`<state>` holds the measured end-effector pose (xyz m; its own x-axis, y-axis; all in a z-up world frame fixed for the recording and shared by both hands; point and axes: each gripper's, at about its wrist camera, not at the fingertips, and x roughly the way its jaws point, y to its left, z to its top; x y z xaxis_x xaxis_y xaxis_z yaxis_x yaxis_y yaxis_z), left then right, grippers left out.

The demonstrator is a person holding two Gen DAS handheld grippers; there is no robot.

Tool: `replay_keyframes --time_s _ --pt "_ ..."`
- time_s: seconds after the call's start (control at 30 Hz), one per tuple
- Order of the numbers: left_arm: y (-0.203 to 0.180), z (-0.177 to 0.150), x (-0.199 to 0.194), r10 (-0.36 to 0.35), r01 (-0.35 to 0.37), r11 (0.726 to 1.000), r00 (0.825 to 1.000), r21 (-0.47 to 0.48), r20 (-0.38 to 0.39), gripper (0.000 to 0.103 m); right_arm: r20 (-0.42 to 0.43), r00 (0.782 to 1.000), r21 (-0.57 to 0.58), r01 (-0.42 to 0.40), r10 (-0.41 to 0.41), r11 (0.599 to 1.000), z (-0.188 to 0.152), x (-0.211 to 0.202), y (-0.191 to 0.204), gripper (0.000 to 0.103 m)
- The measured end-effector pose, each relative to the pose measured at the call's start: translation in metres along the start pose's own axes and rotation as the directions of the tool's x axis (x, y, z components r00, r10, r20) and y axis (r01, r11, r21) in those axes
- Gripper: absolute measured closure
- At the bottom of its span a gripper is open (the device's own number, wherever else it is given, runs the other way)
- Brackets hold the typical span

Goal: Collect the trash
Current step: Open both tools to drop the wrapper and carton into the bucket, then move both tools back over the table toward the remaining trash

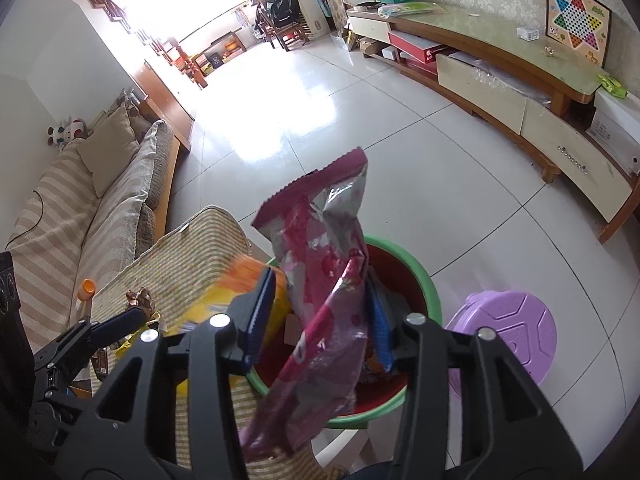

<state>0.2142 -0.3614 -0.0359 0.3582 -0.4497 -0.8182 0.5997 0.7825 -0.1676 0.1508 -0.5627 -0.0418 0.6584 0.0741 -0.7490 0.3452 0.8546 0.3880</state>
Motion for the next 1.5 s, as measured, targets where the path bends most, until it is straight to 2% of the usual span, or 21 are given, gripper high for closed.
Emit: replay_keyframes --time_s 0.03,0.07,0.13,0.2,0.33,0.63,1.0,1.23,1.5 --pt "0.001 -0.001 0.0 0.007 -0.007 1.0 1.0 -0.001 0.002 0.01 0.001 1.0 -0.001 0.002 -0.002 1.0 0.0 0.0 0.0 0.044" --pt "0.003 -0.002 0.0 0.009 -0.009 1.0 1.0 -0.006 -0.002 0.01 0.003 1.0 0.0 0.004 -0.004 1.0 0.0 0.001 0.001 0.031" --pt "0.007 -0.004 0.001 0.013 -0.014 1.0 1.0 -0.02 -0.012 0.01 0.012 1.0 0.001 0.009 -0.009 1.0 0.0 0.0 0.002 0.026" --pt "0.013 -0.006 -0.001 0.018 -0.018 0.999 1.0 -0.029 -0.014 0.01 0.013 1.0 0.007 0.006 -0.006 1.0 -0.001 -0.001 0.002 0.013" --pt "0.021 -0.007 -0.01 0.025 -0.025 0.999 1.0 -0.046 -0.005 0.01 0.023 1.0 0.005 0.017 -0.017 1.0 -0.001 -0.005 0.005 0.006" --pt "0.041 -0.017 -0.038 0.044 -0.041 0.995 0.999 -0.09 0.028 0.008 0.035 0.999 -0.034 0.027 -0.026 0.999 -0.006 -0.018 0.03 0.005" --pt "0.089 -0.052 -0.094 0.097 -0.084 0.983 0.993 -0.165 0.072 0.008 0.03 0.999 -0.1 -0.02 0.023 0.995 -0.033 -0.027 0.086 0.005" --pt "0.141 -0.088 -0.135 0.158 -0.128 0.957 0.983 -0.261 0.097 0.008 -0.022 0.998 -0.176 -0.06 0.057 0.983 -0.057 -0.016 0.139 0.005" --pt "0.203 -0.136 -0.174 0.222 -0.166 0.91 0.969 -0.38 0.11 0.008 -0.062 0.994 -0.264 -0.105 0.091 0.959 -0.082 -0.008 0.204 0.005"
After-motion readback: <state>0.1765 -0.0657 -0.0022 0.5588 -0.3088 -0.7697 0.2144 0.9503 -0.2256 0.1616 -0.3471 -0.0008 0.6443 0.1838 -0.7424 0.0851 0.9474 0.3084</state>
